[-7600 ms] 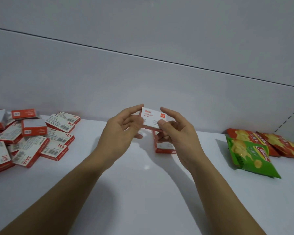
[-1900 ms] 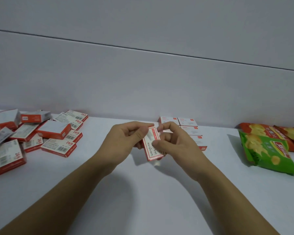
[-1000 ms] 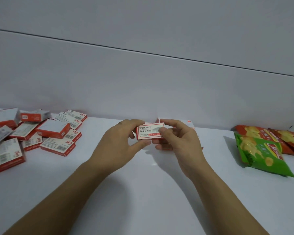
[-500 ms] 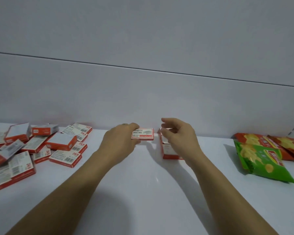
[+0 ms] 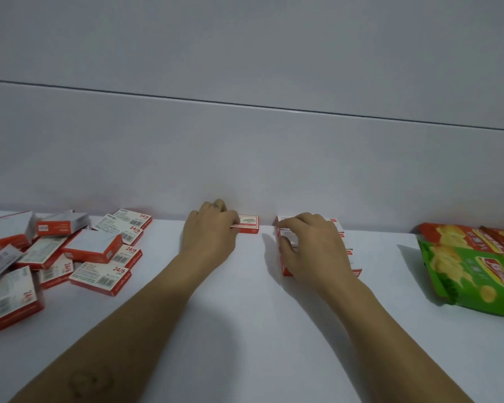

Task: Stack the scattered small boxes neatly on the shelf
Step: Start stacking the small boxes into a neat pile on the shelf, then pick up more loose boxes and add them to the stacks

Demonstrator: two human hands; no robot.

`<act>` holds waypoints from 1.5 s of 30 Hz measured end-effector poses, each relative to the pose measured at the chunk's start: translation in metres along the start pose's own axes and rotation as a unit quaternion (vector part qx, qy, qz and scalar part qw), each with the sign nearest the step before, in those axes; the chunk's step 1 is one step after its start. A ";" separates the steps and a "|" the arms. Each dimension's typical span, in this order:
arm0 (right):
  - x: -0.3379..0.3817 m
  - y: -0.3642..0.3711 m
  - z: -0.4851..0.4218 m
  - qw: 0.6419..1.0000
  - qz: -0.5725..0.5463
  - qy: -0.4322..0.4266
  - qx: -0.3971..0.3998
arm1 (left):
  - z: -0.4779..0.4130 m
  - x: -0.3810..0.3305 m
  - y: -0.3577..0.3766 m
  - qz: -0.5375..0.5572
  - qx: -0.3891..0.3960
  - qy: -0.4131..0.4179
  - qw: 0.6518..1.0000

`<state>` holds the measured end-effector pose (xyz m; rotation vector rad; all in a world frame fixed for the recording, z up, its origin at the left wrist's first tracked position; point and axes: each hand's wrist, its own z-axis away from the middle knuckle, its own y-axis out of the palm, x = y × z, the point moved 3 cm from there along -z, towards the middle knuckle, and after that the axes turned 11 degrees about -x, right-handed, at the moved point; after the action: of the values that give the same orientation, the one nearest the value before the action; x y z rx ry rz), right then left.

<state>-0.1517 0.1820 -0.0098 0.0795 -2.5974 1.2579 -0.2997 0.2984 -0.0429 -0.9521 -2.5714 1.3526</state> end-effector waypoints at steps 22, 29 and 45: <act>0.011 0.015 0.015 0.994 0.047 -0.017 0.094 | 0.009 -0.001 -0.013 0.073 0.116 -0.015 0.990; 0.040 0.010 0.008 0.994 0.018 -0.060 0.087 | 0.043 0.038 -0.068 0.041 0.173 0.009 0.984; 0.208 0.068 0.022 0.960 -0.044 -0.192 0.197 | 0.149 0.130 -0.184 -0.135 0.109 -0.194 0.965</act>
<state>-0.3676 0.2195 -0.0231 0.5572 -2.5553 1.8659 -0.5452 0.1876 -0.0182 -0.3090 -2.6029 1.8345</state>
